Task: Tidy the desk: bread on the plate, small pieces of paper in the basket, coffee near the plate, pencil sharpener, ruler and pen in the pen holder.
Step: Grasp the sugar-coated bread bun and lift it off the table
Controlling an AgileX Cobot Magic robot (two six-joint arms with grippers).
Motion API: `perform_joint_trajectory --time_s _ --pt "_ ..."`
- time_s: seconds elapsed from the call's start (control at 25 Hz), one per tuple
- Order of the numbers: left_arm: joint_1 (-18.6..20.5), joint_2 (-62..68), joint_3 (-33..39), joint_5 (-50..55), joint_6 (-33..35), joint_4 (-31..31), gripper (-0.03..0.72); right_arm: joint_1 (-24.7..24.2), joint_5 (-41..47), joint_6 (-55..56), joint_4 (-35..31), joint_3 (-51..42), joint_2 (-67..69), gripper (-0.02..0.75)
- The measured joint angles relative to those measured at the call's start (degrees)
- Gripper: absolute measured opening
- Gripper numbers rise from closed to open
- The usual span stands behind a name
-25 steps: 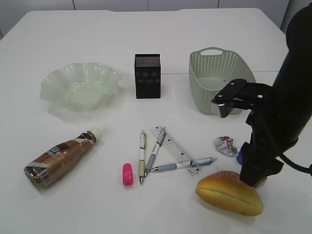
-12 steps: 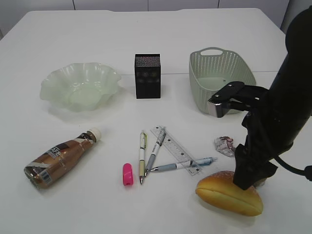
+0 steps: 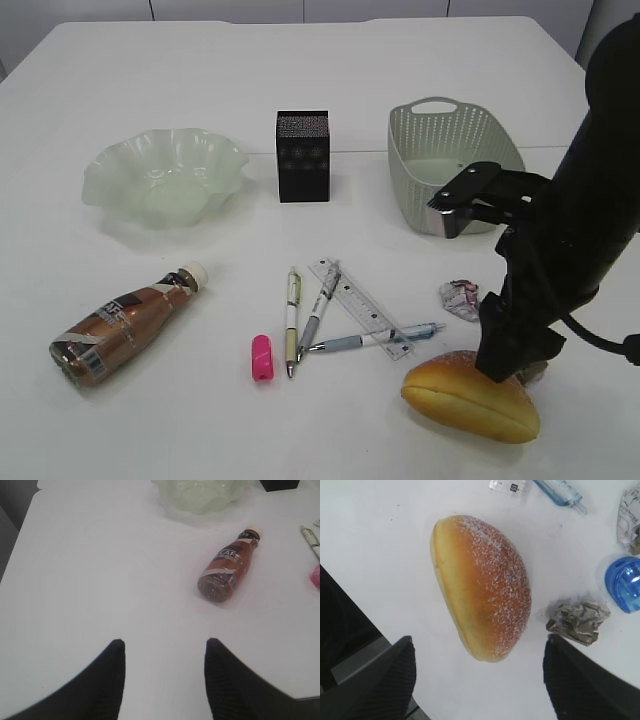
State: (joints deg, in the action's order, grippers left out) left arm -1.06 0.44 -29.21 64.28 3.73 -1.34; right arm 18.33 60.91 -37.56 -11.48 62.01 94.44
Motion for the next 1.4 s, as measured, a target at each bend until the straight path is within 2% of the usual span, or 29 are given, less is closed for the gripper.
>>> perform_joint_trajectory --time_s 0.2,0.52,0.88,1.04,1.16,1.28,1.4 --pt "0.0 0.0 0.0 0.0 0.0 0.0 0.372 0.0 -1.4 -0.1 0.8 0.0 0.9 0.616" --pt "0.0 0.0 0.0 0.0 0.0 0.0 0.372 0.0 -1.2 0.0 -2.9 -0.1 3.7 0.61" --pt "0.0 0.0 0.0 0.0 0.0 0.0 0.372 0.0 -5.3 -0.5 8.3 -0.1 3.7 0.594" --pt "0.0 0.0 0.0 0.0 0.0 0.0 0.372 0.4 -5.7 -0.9 8.2 -0.8 3.7 0.594" --pt "0.0 0.0 0.0 0.0 0.0 0.0 0.372 2.5 -6.0 -2.1 8.5 -4.2 3.7 0.594" --pt "0.0 0.0 0.0 0.0 0.0 0.0 0.372 5.0 -8.4 -1.9 10.0 -6.8 3.7 0.594" --pt "0.0 0.0 0.0 0.0 0.0 0.0 0.372 5.4 -11.0 -1.4 10.7 -7.0 3.7 0.594"
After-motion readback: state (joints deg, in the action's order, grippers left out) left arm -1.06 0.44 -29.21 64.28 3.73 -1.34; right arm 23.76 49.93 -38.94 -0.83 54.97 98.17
